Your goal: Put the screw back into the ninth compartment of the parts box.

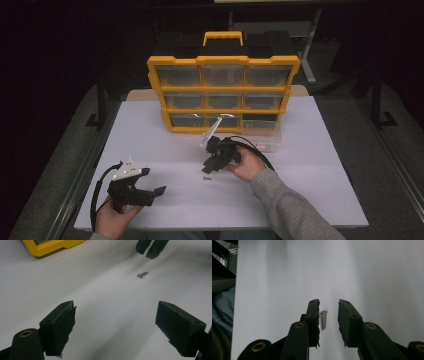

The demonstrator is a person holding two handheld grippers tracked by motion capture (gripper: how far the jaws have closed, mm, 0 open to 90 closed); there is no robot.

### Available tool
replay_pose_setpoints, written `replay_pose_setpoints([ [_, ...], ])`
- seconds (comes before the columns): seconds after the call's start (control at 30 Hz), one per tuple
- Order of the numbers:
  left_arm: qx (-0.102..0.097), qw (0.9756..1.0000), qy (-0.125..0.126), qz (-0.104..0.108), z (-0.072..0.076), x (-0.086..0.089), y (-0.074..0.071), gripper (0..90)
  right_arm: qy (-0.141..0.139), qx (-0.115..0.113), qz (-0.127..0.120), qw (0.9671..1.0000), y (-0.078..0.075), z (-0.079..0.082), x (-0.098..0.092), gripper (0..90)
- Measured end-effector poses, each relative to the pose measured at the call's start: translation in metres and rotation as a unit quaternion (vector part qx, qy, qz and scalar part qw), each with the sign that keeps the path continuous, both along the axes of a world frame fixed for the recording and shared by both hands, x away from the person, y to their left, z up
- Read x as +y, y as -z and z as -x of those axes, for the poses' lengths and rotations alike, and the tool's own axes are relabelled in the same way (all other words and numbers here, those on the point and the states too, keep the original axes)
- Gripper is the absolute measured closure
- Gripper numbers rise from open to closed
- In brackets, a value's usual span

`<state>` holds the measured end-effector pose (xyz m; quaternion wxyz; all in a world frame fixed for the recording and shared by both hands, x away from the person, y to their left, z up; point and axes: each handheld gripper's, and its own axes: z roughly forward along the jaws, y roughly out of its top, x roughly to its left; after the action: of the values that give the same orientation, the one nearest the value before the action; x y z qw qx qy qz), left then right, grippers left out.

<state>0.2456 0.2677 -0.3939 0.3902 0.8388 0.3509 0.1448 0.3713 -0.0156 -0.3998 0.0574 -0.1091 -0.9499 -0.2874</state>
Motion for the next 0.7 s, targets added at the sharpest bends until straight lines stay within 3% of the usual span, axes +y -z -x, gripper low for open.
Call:
replay_pose_setpoints([
  [0.33, 0.002, 1.0, 0.0, 0.001, 0.0, 0.0, 0.001, 15.7, -0.009, 0.005, 0.016, 0.9998, 0.024, 0.001, 0.008, 74.2],
  [0.7, 0.001, 1.0, -0.003, 0.005, 0.0, 0.0, 0.0, 15.7, -0.007, 0.004, 0.031, 0.9995, 0.029, 0.002, 0.011, 77.8],
])
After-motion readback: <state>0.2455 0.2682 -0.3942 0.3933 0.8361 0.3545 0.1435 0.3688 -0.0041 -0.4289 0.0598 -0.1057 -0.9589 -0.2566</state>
